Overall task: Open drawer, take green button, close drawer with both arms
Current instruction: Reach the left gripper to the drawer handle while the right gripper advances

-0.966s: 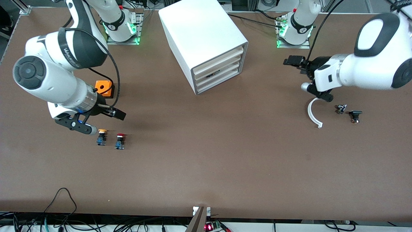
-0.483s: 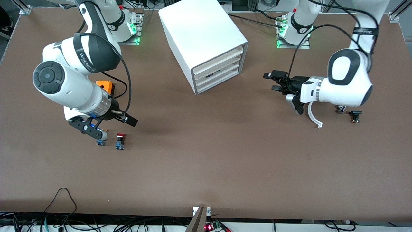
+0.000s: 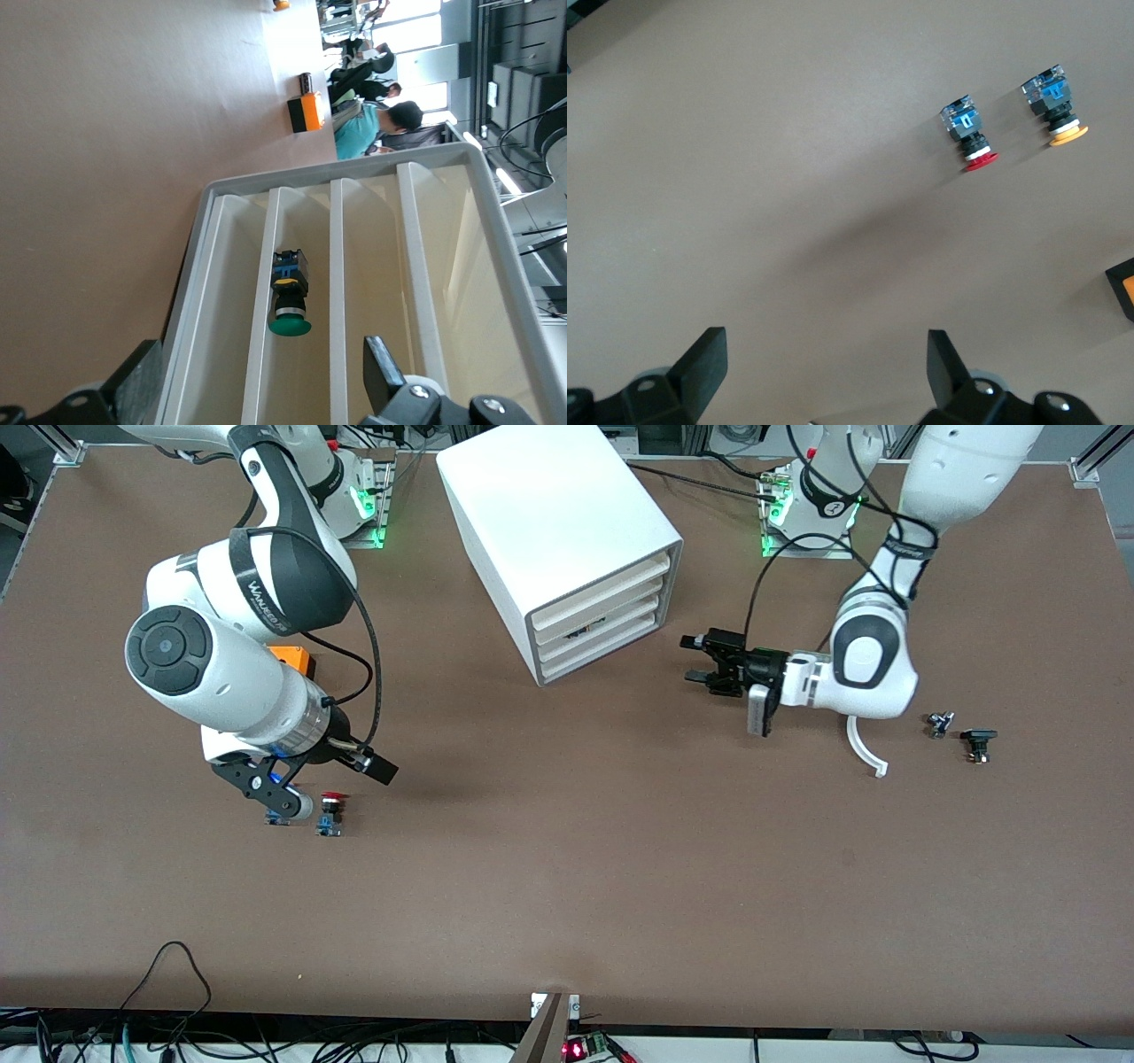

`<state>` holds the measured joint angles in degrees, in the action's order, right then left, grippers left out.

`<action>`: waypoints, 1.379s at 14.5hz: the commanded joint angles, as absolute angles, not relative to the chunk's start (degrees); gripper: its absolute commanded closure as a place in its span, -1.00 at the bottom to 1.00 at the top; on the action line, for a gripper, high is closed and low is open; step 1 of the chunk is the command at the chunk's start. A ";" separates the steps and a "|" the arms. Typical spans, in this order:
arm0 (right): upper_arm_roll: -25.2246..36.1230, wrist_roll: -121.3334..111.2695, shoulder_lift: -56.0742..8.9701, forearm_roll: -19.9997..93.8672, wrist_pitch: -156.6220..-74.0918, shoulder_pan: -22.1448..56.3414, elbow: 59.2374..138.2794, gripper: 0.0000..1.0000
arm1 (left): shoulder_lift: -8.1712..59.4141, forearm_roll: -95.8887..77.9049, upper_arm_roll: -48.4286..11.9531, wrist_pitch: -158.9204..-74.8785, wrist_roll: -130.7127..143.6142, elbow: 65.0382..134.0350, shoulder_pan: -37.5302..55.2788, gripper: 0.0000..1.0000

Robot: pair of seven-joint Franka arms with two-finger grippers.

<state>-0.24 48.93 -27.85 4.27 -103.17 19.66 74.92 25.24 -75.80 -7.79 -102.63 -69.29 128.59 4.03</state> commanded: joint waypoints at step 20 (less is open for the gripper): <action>-2.55 74.35 -34.98 8.35 -105.73 23.38 62.58 -1.00 | 38.41 -84.20 -16.00 -100.63 -84.03 131.40 5.19 1.00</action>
